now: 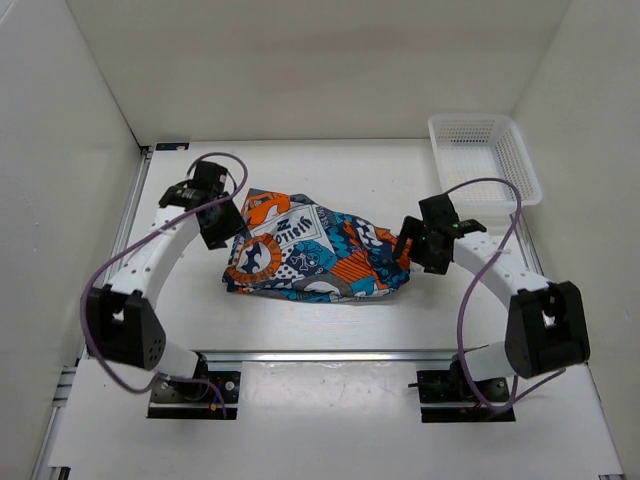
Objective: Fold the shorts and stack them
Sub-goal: Fold the shorts
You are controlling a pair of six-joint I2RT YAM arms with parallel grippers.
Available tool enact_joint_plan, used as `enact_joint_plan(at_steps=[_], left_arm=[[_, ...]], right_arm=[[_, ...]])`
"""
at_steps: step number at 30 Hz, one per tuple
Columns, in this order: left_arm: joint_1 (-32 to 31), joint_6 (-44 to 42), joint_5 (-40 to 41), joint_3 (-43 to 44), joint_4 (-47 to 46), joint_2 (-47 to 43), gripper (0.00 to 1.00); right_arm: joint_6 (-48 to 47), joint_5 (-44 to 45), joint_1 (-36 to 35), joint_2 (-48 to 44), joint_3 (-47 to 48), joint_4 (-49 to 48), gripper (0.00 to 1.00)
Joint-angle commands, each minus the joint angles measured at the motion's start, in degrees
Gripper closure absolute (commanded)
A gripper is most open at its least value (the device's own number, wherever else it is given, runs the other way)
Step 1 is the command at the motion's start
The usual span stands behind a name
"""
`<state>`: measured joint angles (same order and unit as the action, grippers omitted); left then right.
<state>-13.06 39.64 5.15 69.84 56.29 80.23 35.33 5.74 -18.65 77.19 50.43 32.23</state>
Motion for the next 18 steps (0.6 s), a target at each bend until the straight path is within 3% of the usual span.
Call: enact_joint_plan(at_steps=[1,2,4,11,13,14,17,18], left_arm=[[0.4,-2.7,-1.3,5.5,-3.2,7.8,0.38],[0.4,-2.7,-1.3,6.4,-4.2,9.7,0.38],[0.4,-3.9,-1.3,8.6,-5.2,14.5,0.38],[5.5,-4.0,0.6,8.9,-7.2,21.4,0.38],[8.9,-3.3,0.7,6.3,-8.3,21.4,0.31],[10.0,-3.3,-2.1,5.3,-9.4,20.7,0.31],[11.5,-3.3,-4.4,5.4,-10.9,21.9,0.30],[11.5,-3.3,-4.4,6.0,-10.9,22.8,0.30]], right_arm=[[-6.0,-5.1,1.9,6.0,4.6,-4.9,0.08],[-6.6,-5.6,2.6,7.6,5.2,-5.4,0.16],[-7.6,-6.9,2.6,11.7,6.4,-7.0,0.23],[-8.3,-10.9,3.1,17.6,3.4,-12.5,0.21],[-7.6,-11.5,3.6,19.8,2.8,-13.2,0.23],[-7.6,-12.2,3.6,20.6,2.8,-13.9,0.27],[-6.2,-12.9,3.6,21.9,1.5,-15.6,0.58],[-6.2,-12.3,3.6,22.4,1.5,-16.1,0.63]])
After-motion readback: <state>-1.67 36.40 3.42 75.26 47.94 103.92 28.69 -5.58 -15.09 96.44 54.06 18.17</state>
